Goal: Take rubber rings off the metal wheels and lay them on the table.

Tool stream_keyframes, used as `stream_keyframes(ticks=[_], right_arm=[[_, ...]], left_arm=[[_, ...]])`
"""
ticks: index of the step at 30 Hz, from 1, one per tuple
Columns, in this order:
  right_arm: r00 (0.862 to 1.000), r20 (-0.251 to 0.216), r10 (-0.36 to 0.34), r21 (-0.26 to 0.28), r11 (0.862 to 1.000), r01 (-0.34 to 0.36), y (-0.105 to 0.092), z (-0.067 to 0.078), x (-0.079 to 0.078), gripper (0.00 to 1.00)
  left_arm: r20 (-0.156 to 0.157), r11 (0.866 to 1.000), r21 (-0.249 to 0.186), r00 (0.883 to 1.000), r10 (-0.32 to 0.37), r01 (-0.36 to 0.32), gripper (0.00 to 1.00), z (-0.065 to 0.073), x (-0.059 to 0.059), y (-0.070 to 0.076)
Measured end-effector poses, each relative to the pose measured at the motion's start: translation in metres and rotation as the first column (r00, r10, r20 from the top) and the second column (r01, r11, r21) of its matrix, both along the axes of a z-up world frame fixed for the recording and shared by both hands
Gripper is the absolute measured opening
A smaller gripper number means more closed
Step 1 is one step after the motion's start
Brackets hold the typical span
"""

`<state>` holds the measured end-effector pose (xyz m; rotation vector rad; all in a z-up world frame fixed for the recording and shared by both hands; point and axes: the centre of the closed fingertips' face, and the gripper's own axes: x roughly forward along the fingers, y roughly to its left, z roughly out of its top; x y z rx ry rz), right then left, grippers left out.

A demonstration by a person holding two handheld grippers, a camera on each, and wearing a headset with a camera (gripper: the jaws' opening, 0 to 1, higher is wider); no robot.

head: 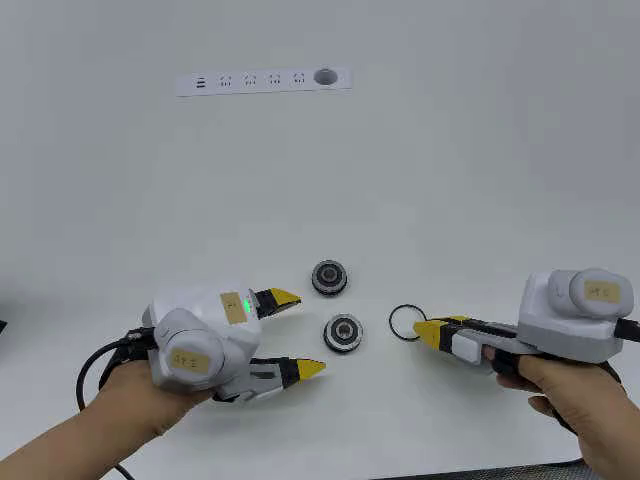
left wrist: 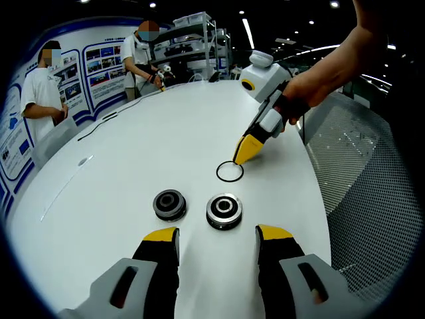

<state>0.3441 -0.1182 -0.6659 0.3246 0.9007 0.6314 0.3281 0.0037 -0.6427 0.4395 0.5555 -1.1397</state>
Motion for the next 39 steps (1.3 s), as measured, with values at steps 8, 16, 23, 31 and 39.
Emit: stream_keyframes(ticks=[8, 16, 23, 31, 39], right_arm=[[0.996, 0.055, 0.071, -0.06, 0.996, -0.068, 0.005, 0.005, -0.002, 0.24], [0.996, 0.067, 0.06, -0.039, 0.998, -0.057, 0.005, 0.01, 0.002, 0.27], [0.996, 0.063, 0.06, -0.022, 0.998, -0.059, 0.009, 0.011, 0.001, 0.27], [0.996, 0.06, 0.058, 0.01, 0.998, -0.059, 0.017, 0.013, 0.0, 0.27], [0.996, 0.055, 0.071, 0.025, 0.997, -0.073, 0.027, 0.013, -0.003, 0.27]], left_arm=[[0.001, 1.0, 0.001, 1.0, -0.003, 0.003, 0.47, 0.0, 0.0, -0.001], [0.002, 1.0, -0.004, 1.0, -0.009, 0.009, 0.45, 0.001, 0.001, -0.004], [0.005, 1.0, -0.006, 1.0, -0.013, 0.013, 0.4, 0.004, 0.003, -0.008], [0.003, 0.999, -0.01, 1.0, -0.03, 0.03, 0.35, 0.007, 0.003, -0.017], [-0.001, 0.999, -0.007, 0.999, -0.05, 0.05, 0.29, 0.006, 0.004, -0.026]])
